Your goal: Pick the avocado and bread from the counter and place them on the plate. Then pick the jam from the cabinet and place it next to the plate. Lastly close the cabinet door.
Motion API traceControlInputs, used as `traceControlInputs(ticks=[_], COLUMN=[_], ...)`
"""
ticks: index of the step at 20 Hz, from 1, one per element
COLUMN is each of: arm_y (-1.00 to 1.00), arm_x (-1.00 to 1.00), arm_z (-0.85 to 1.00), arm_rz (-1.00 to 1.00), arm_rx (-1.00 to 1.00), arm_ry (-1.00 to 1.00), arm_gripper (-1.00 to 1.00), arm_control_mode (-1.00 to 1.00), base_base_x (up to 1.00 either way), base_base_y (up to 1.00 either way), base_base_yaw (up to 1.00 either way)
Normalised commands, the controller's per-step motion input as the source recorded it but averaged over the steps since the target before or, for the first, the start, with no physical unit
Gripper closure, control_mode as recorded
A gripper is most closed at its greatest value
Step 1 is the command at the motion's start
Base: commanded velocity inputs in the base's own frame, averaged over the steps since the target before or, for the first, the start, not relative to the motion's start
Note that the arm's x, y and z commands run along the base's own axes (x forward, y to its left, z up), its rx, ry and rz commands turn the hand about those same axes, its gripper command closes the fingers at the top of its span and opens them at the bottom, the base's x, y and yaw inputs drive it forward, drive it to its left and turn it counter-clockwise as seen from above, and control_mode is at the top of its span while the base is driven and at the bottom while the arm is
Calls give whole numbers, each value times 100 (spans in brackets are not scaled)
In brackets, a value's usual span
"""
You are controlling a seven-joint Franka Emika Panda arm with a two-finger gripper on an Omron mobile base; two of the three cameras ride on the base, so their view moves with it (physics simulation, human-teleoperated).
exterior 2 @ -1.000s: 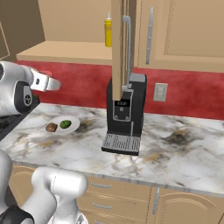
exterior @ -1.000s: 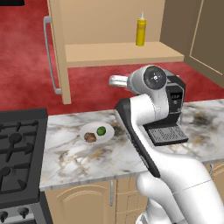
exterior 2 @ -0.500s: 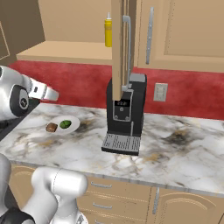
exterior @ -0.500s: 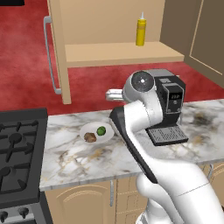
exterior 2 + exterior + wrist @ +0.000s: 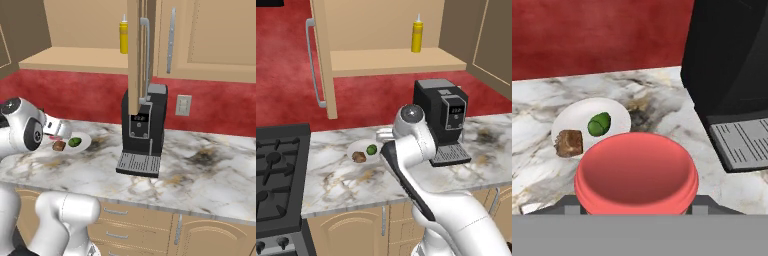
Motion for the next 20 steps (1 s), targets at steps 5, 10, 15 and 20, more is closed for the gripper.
traceControlInputs(ticks=[5,10,15,20], arm_y=[22,40,44,34], arm_x=[3,24,42,31], arm_z=[-81,-53,-38,-26], arm_rz=[3,9,14,12], arm_rx=[0,-1,-2,0], arm_ry=[18,12,5,3], arm_gripper=[100,100,100,100], arm_control_mode=[-100,-100,-100,-100], base_base_x=[0,0,0,0], base_base_y=[0,0,0,0], base_base_yaw=[0,0,0,0])
